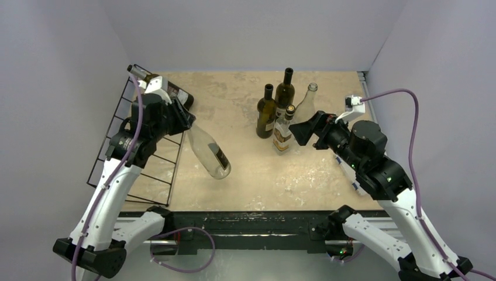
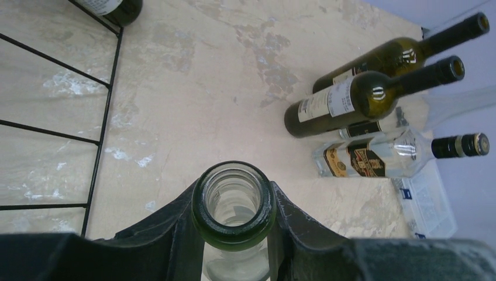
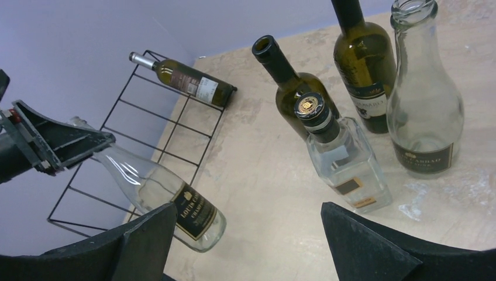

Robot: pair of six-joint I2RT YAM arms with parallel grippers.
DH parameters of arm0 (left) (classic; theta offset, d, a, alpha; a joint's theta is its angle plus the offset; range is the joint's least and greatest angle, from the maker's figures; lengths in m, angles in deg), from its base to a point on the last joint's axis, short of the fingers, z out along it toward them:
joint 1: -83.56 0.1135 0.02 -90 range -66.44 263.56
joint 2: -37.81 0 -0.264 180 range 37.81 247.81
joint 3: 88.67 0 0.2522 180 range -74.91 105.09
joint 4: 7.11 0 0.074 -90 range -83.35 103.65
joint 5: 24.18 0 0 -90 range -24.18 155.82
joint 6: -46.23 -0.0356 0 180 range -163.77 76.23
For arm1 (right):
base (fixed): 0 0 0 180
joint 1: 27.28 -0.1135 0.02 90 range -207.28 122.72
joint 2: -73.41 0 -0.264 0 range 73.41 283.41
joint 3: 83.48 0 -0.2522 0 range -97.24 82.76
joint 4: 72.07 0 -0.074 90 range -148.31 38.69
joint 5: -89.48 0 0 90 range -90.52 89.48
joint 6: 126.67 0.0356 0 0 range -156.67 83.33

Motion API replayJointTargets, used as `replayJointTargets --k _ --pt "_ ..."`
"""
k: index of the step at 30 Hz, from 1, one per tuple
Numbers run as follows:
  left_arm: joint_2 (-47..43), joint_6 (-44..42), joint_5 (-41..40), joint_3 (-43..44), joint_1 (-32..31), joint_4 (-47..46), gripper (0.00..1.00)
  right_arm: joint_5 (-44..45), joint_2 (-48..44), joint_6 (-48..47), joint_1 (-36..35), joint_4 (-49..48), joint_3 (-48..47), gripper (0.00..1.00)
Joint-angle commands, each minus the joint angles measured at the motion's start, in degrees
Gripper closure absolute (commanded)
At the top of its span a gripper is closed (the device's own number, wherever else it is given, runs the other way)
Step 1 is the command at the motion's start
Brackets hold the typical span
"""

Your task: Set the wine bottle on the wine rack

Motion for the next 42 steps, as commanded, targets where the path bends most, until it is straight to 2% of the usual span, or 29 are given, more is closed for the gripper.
replayJointTargets --k 1,10,20,31,42 --pt "-0.09 4.65 7.45 6.1 7.37 -9.52 1.0 4.06 0.53 -4.2 -0.2 -0.96 -2.34 0.02" --pt "6.82 7.85 15.06 9.14 23.45 -14.54 1.0 7.45 3.68 -7.87 -0.16 -2.2 -3.39 0.01" --pt "16.32 9.63 18.01 13.3 33.97 -19.96 1.0 10.25 6.5 -11.29 -0.23 -3.12 -4.06 0.01" --pt "26.39 7.01 16.02 19.97 38.37 -22.5 1.0 15.31 3.04 -16.65 -0.21 -6.2 -1.64 0.01" --pt "33.73 3.76 10.5 24.57 38.88 -25.59 1.0 19.26 1.06 -20.3 -1.05 -9.52 0.94 0.01"
